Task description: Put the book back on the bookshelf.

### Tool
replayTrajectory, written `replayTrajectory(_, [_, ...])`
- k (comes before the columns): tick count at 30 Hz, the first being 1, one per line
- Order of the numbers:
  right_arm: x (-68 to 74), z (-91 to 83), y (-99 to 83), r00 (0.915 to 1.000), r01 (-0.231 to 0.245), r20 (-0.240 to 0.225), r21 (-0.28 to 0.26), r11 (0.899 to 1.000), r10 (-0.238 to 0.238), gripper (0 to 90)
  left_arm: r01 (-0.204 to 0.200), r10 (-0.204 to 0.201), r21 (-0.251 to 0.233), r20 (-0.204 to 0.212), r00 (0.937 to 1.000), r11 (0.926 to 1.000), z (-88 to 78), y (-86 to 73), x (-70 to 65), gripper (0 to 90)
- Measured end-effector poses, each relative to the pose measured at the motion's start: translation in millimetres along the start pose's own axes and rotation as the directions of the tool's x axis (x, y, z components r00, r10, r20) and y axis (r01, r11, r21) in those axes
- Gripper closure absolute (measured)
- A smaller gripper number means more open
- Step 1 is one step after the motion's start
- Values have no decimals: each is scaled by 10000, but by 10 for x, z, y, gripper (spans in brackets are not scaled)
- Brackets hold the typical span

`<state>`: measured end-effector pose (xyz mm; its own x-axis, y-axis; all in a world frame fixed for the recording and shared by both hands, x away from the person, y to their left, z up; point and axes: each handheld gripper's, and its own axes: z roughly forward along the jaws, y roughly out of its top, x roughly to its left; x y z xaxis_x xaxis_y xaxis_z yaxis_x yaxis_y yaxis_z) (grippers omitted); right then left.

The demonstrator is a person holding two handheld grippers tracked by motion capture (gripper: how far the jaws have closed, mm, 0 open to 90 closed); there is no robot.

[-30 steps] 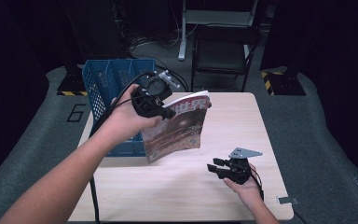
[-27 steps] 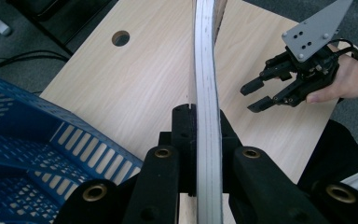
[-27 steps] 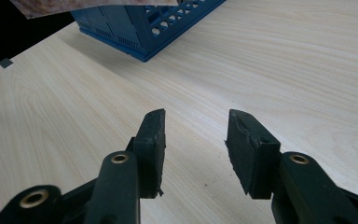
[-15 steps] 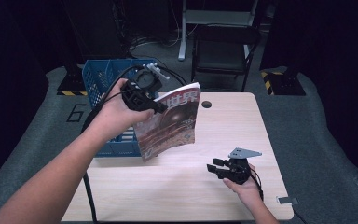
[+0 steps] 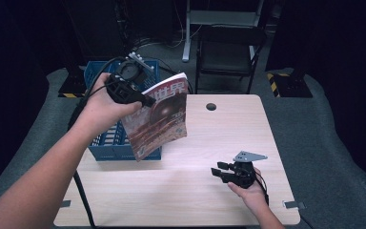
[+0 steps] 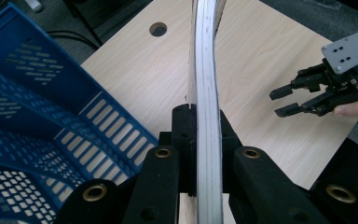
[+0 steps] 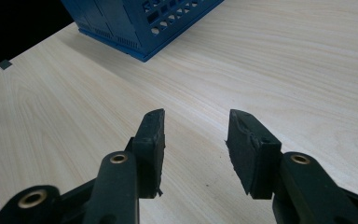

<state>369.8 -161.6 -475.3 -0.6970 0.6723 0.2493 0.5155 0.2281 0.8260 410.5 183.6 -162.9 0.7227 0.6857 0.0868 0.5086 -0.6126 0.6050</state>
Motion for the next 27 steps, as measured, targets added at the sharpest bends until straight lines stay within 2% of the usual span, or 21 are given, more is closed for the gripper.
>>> replayTrajectory(5, [0, 1, 1, 10000, -10, 39, -28, 10000, 10, 565, 343, -343, 27, -174, 9993, 9994, -47, -50, 123, 843])
replayTrajectory(10, [3, 6, 1, 10000, -46, 62, -50, 10000, 46, 565, 887, -889, -50, -403, 9952, 9960, -89, -117, 265, 842])
replayTrajectory(13, [4, 4, 1, 10000, -82, 43, -20, 10000, 82, 565, 1060, -1054, 98, -524, 9930, 9943, -118, -158, 369, 842])
replayTrajectory(15, [4, 3, 2, 9999, -114, 39, -2, 9999, 114, 565, 1257, -1249, 87, -636, 9901, 9920, -134, -186, 428, 842])
replayTrajectory(16, [6, 5, 1, 9999, -116, 48, -28, 9999, 116, 565, 1453, -1452, -46, -747, 9866, 9894, -136, -201, 449, 842])
replayTrajectory(23, [4, 12, 2, 10000, -20, 62, -51, 10000, 21, 565, 2097, -2100, -136, -1043, 9721, 9777, -171, -301, 651, 842])
replayTrajectory(27, [4, 12, 2, 10000, -31, 33, -43, 10000, 31, 565, 2459, -2442, 0, -1177, 9625, 9693, -176, -355, 759, 842])
